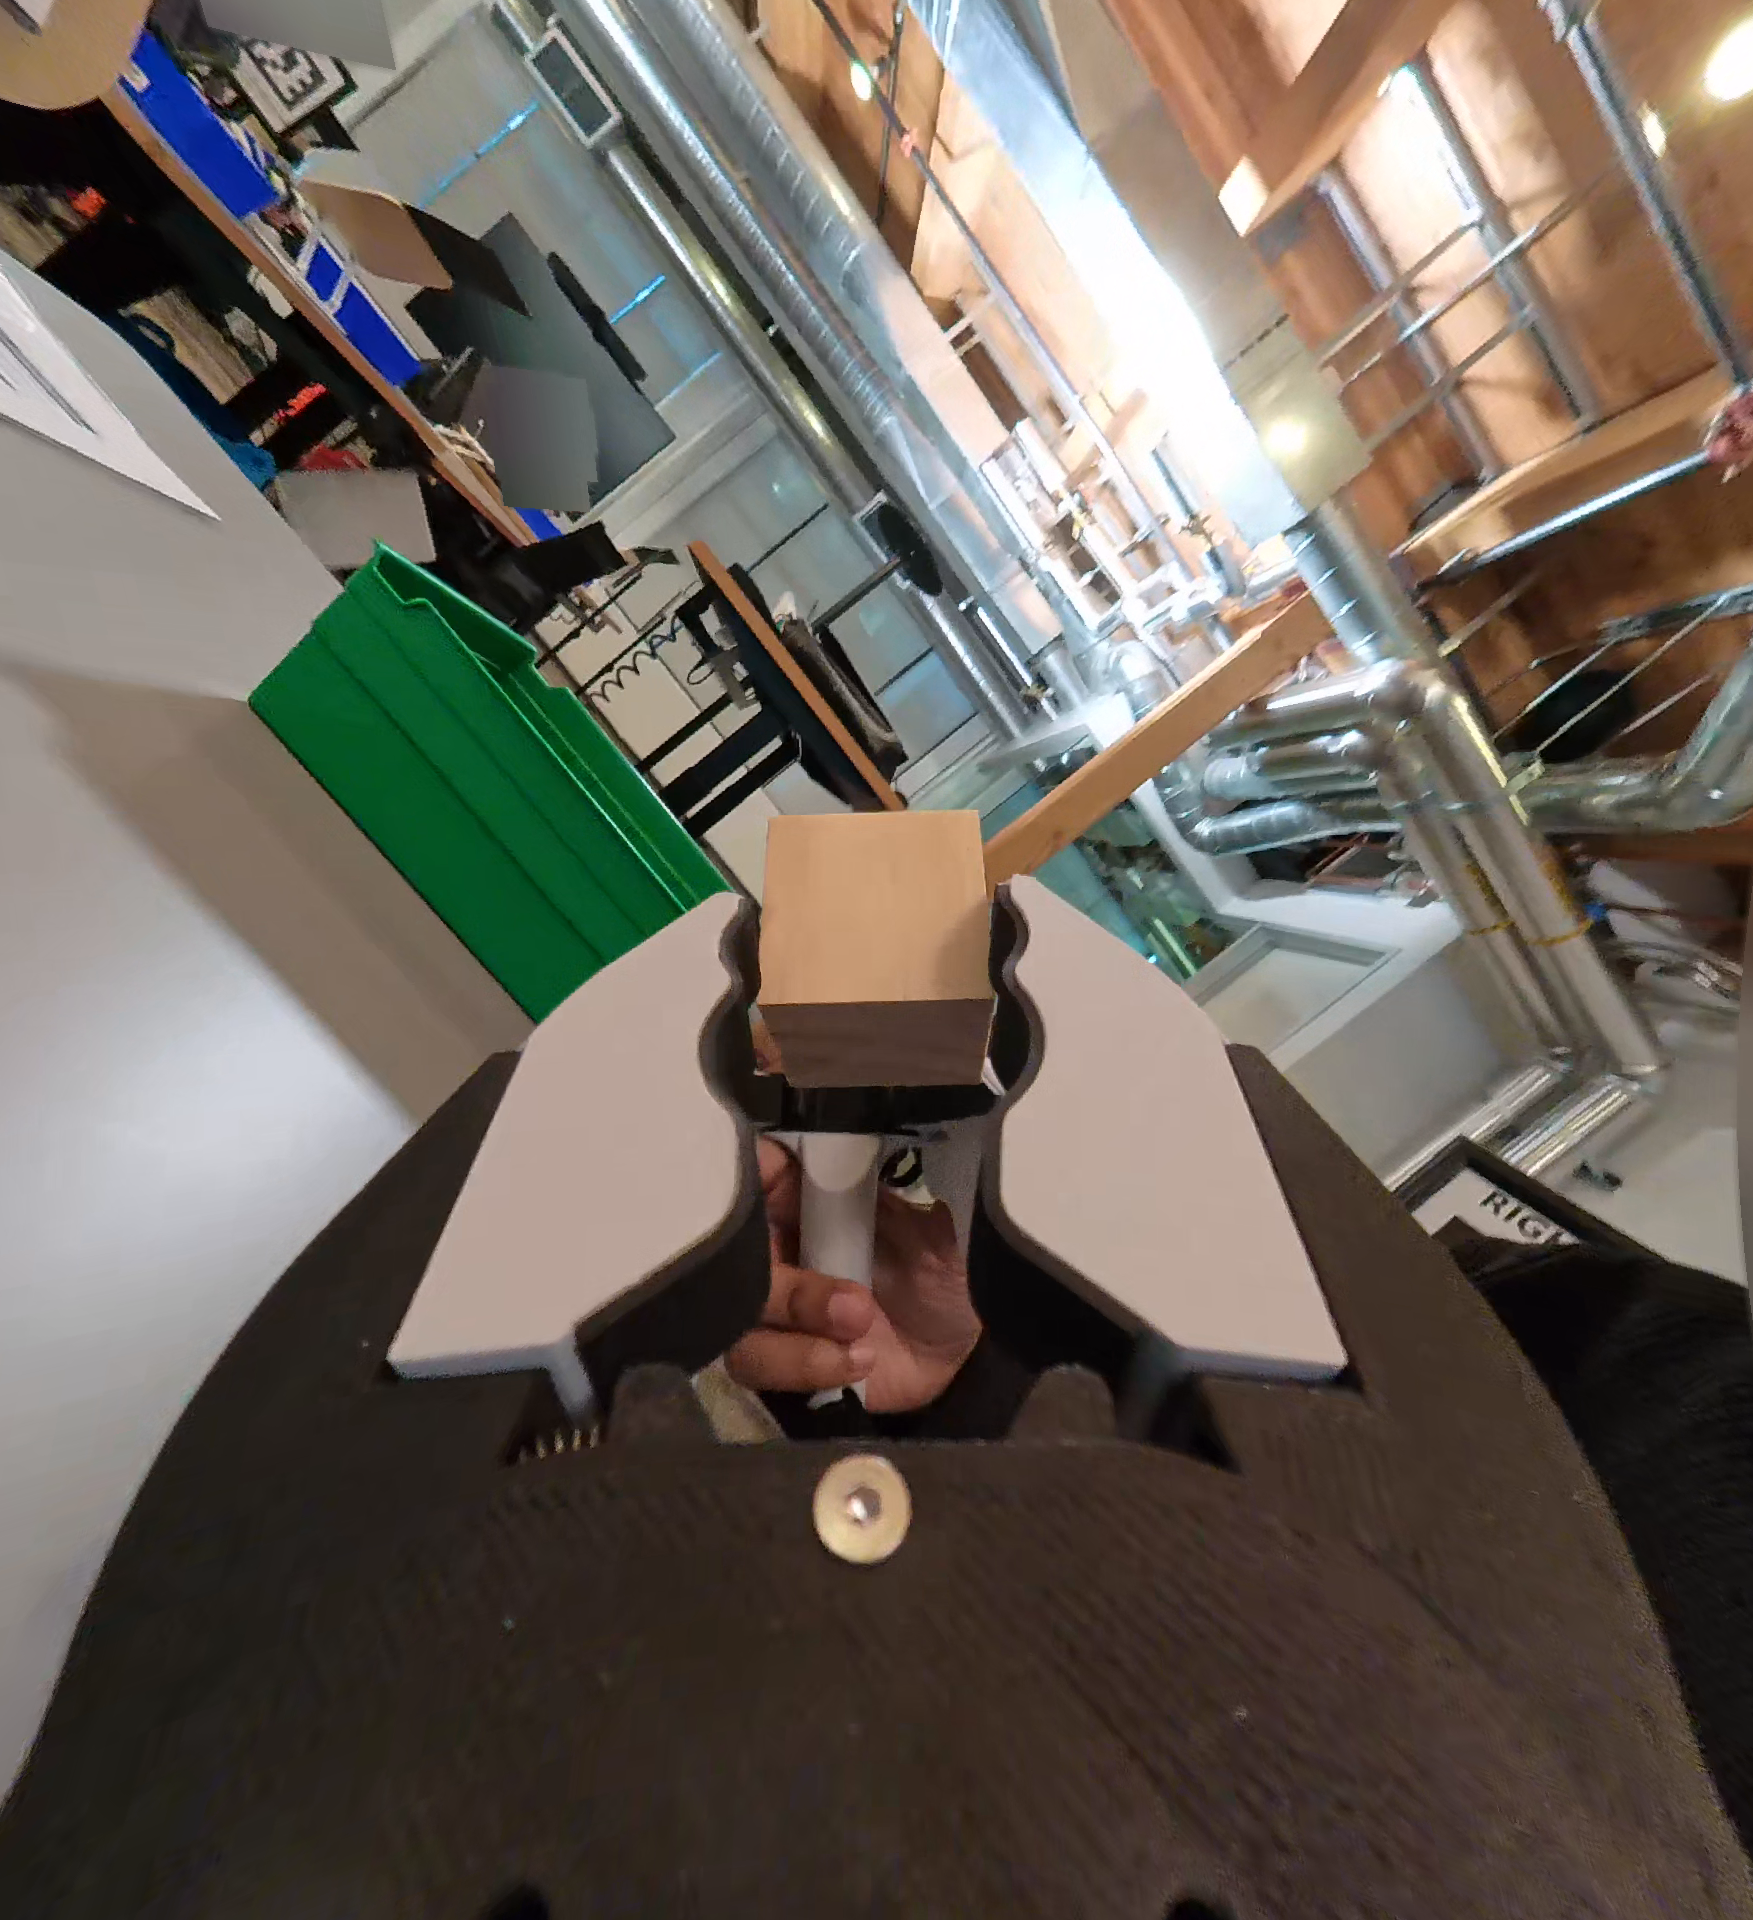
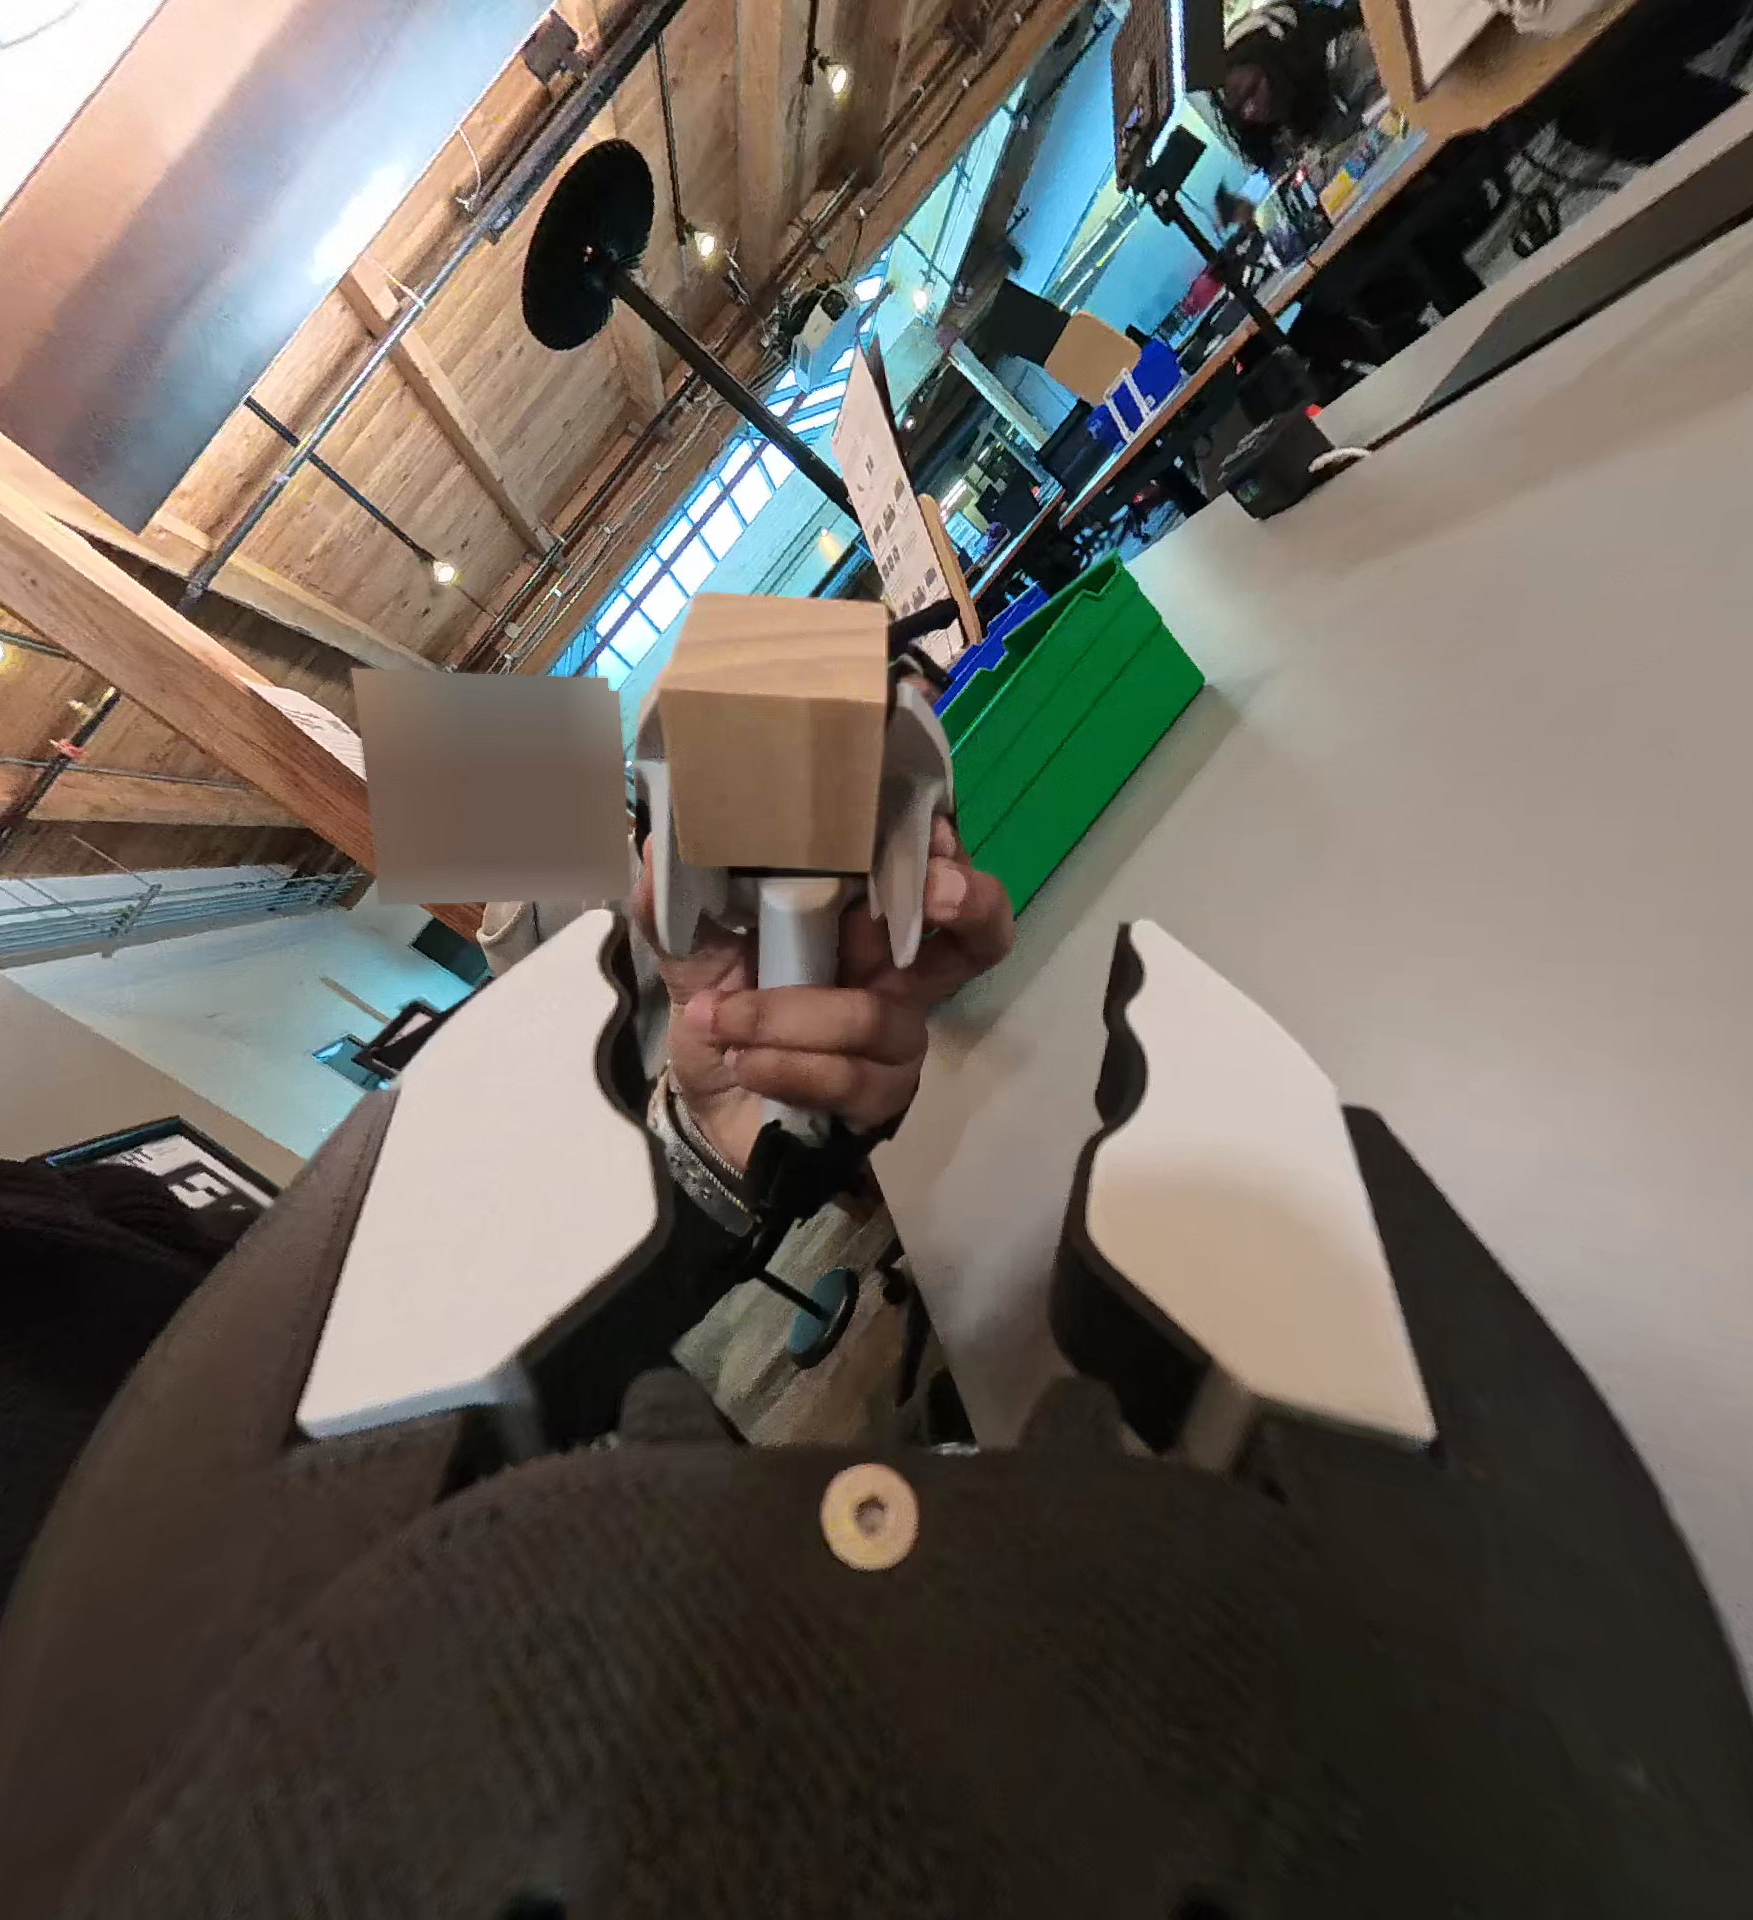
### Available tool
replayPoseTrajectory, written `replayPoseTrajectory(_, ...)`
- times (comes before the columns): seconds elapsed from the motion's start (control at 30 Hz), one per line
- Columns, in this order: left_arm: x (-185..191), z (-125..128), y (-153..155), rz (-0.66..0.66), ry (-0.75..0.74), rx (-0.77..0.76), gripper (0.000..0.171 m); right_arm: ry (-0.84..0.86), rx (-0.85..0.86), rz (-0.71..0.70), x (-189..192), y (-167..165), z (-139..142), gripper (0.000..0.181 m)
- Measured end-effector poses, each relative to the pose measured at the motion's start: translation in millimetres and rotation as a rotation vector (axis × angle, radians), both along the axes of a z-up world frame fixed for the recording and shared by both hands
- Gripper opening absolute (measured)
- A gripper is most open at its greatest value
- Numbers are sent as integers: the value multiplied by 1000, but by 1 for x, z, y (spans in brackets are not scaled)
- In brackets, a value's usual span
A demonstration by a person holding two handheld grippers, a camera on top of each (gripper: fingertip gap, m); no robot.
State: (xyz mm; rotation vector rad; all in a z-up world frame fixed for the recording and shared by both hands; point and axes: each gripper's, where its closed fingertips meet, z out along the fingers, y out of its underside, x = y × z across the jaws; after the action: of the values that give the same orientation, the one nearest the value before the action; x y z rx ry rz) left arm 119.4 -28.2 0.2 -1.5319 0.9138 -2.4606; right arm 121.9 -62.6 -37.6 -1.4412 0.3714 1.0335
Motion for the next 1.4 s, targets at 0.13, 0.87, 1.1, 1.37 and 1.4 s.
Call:
replayPoseTrajectory(0.13,0,-8,-2,25,9,-1,44,69,-2,38,-6,3,-2,87)
replayPoseTrajectory(0.87,-5,-38,-36,-153,16,281,66,-219,-22,59,8,-9,-1,42)
replayPoseTrajectory(1.1,-8,-49,-41,-219,42,364,54,-313,-41,151,-4,-12,-7,42)
replayPoseTrajectory(1.37,-13,-48,-44,-259,20,375,42,-330,-31,176,-9,-13,-7,42)
replayPoseTrajectory(1.4,-13,-48,-44,-259,17,378,42,-328,-29,175,-10,-13,-7,41)
